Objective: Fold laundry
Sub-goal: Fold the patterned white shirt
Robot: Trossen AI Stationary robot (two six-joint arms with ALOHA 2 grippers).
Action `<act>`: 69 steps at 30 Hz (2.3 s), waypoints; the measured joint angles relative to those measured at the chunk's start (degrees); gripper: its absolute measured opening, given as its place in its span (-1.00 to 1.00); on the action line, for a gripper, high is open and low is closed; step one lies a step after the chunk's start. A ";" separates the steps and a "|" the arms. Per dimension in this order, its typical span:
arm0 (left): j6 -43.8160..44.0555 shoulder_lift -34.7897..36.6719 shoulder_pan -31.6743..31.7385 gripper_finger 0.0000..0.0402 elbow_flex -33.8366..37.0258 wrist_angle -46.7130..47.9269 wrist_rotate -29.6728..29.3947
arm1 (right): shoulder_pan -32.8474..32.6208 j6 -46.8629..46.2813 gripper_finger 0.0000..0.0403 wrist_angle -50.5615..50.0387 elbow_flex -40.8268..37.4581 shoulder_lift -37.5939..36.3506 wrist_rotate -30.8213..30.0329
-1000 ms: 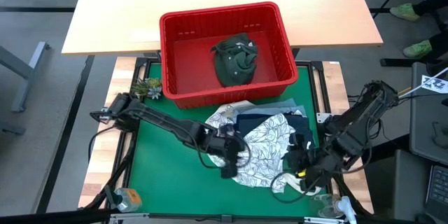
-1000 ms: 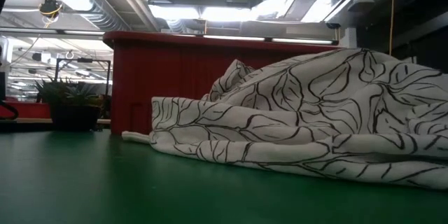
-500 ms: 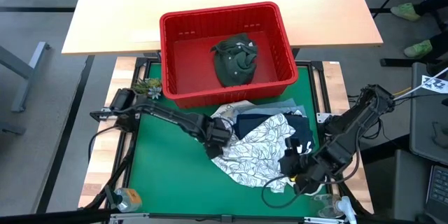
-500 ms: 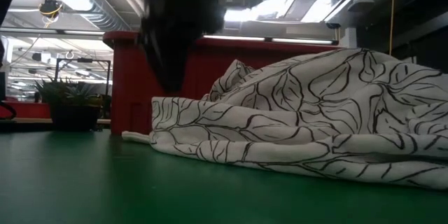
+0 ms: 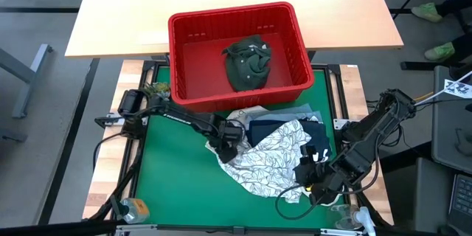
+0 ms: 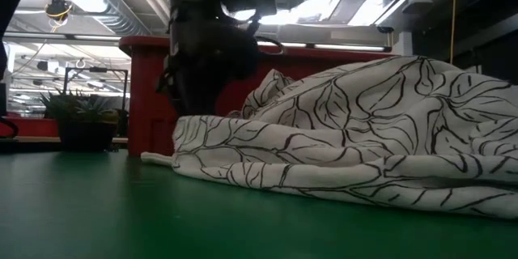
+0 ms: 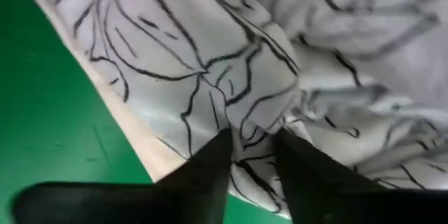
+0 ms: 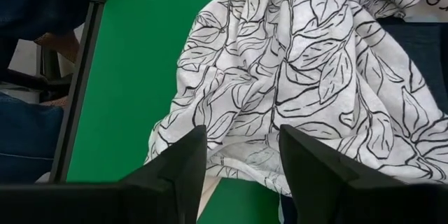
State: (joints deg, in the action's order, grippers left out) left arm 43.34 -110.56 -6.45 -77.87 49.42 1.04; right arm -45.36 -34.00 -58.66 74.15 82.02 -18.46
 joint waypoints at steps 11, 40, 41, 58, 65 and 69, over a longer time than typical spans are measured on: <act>2.22 4.63 -4.49 -0.97 0.00 2.69 -1.93 | -0.04 -0.21 -0.12 6.70 0.00 4.09 3.99; 24.67 12.22 -21.05 -1.00 -0.02 11.47 11.22 | 0.12 2.68 -0.12 1.99 -4.01 27.23 23.55; 25.56 12.22 -21.73 -1.00 -0.02 10.69 11.62 | 0.10 3.33 -0.12 1.43 -4.03 27.23 24.67; 16.90 12.17 -25.43 -0.37 -0.02 4.89 -4.98 | 0.00 5.99 -0.12 -0.50 -4.17 27.12 27.10; 17.25 12.14 -29.98 -0.14 1.31 6.48 -3.65 | 0.00 5.93 -0.12 -0.49 -4.17 27.12 27.08; 23.97 12.13 -32.90 -0.14 5.07 5.24 -6.08 | 0.00 5.97 -0.12 -0.45 -4.19 27.12 27.06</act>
State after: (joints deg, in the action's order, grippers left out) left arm 67.31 -98.43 -39.35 -72.80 54.65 -5.04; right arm -45.36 -28.03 -59.12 69.96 109.14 8.60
